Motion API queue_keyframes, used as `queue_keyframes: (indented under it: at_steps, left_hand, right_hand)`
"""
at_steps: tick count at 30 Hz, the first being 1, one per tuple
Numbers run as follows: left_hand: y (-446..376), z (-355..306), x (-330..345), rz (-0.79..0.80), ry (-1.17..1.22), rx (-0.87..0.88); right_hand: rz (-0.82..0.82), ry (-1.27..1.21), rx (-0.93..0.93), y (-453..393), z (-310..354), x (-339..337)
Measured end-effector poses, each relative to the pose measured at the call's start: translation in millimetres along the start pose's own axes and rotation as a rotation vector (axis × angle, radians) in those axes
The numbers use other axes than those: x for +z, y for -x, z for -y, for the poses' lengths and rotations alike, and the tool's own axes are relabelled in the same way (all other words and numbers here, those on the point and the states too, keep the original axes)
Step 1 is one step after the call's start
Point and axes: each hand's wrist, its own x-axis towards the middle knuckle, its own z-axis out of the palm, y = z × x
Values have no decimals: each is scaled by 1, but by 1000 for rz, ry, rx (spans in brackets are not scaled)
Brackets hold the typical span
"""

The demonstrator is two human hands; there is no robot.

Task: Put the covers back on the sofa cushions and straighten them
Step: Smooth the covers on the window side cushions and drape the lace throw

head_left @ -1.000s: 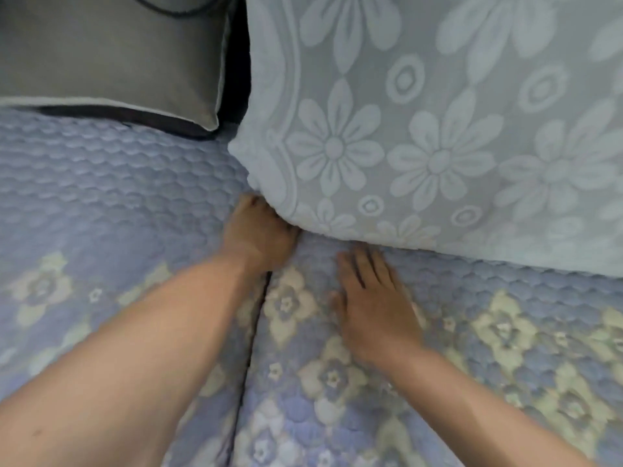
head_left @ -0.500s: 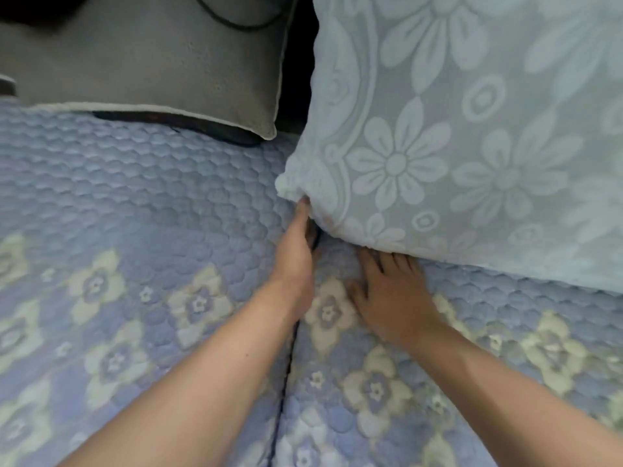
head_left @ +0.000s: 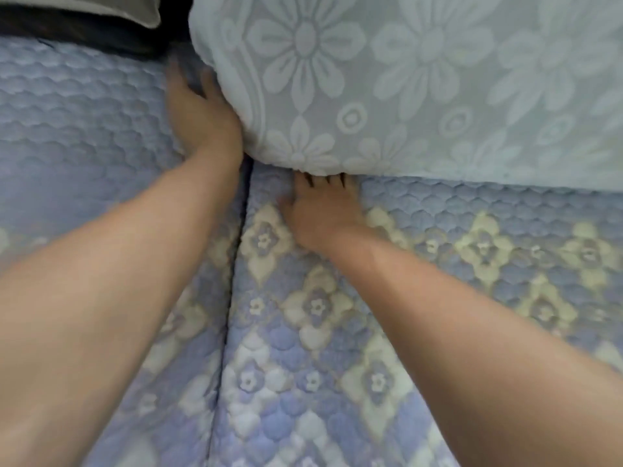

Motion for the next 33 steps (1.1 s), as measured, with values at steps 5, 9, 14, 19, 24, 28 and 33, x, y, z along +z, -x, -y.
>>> queue_keyframes:
  at_steps: [5,9,14,19,24,28,33]
  left_hand:
    - [189,21,-89,337,-430,124]
    - [320,79,-157,771,-1050,490]
    - [338,40,-140,586,-1168,354]
    - [436,17,-101,713,-1069,403]
    - [493,71,-206,655,-1256,15]
    - [483,53,-243,867,-1333,-294]
    - [427,-19,-254,818,-1219,-455]
  right_hand:
    - [74,-52,-163,196,-54,12]
    - [146,-48,524,369,-222,11]
    - [114,-65,705,393,-320,-25]
    - [16,-67,408,334,-332,-20]
    - [217,-136,787,517,-356,16]
    - [488,-149,867,517,-329,-15]
    - [418,-265,583,412,-236,-76]
